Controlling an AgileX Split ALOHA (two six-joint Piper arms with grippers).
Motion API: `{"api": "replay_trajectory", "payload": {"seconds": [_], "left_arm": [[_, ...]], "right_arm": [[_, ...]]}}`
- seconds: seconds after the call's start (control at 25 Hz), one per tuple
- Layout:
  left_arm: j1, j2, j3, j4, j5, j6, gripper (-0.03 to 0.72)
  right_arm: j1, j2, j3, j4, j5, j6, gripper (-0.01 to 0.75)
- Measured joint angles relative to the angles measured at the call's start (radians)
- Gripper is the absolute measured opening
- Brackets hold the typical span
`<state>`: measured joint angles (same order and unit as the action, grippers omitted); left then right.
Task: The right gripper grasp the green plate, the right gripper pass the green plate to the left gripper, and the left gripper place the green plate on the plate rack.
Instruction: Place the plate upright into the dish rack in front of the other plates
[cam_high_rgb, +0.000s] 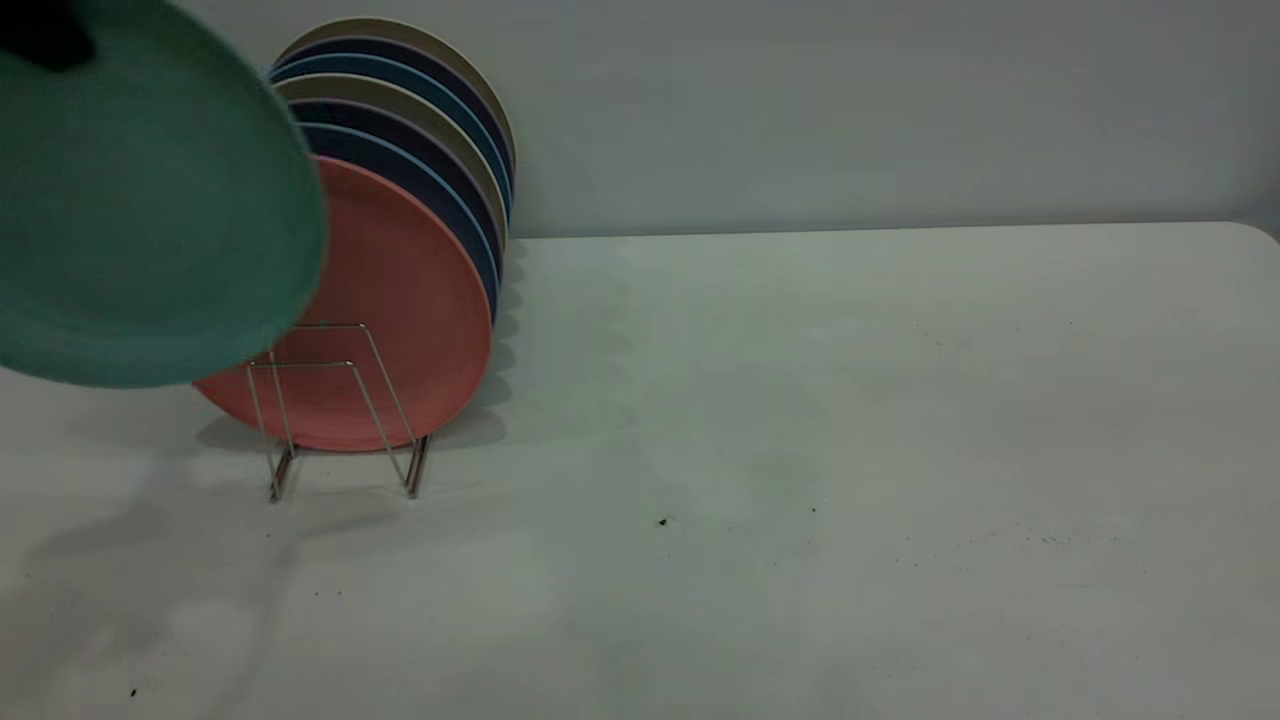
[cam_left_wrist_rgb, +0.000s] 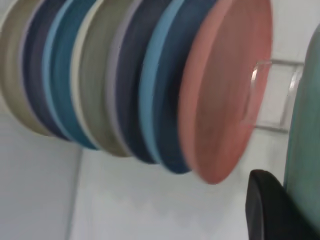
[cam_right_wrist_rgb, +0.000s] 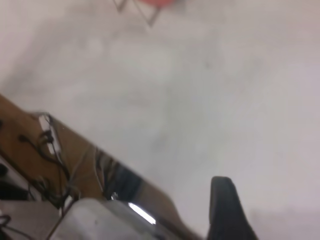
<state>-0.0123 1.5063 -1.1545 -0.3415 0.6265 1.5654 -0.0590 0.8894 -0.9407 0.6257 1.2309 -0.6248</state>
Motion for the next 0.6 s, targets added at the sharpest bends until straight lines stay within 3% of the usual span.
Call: {"api": "replay_trajectory", "payload": {"seconds": [0.28, 0.6], "left_arm": [[0.027, 0.013, 0.0, -0.265, -0.06, 0.466, 0.101], [0.027, 0.081, 0.0, -0.318, -0.102, 0.536, 0.101]], "right_arm": [[0.0, -0.331, 0.278, -0.119, 0.003, 0.112, 0.465], [0.0, -0.567, 0.391, -0.268, -0.022, 0.212, 0.462]]}}
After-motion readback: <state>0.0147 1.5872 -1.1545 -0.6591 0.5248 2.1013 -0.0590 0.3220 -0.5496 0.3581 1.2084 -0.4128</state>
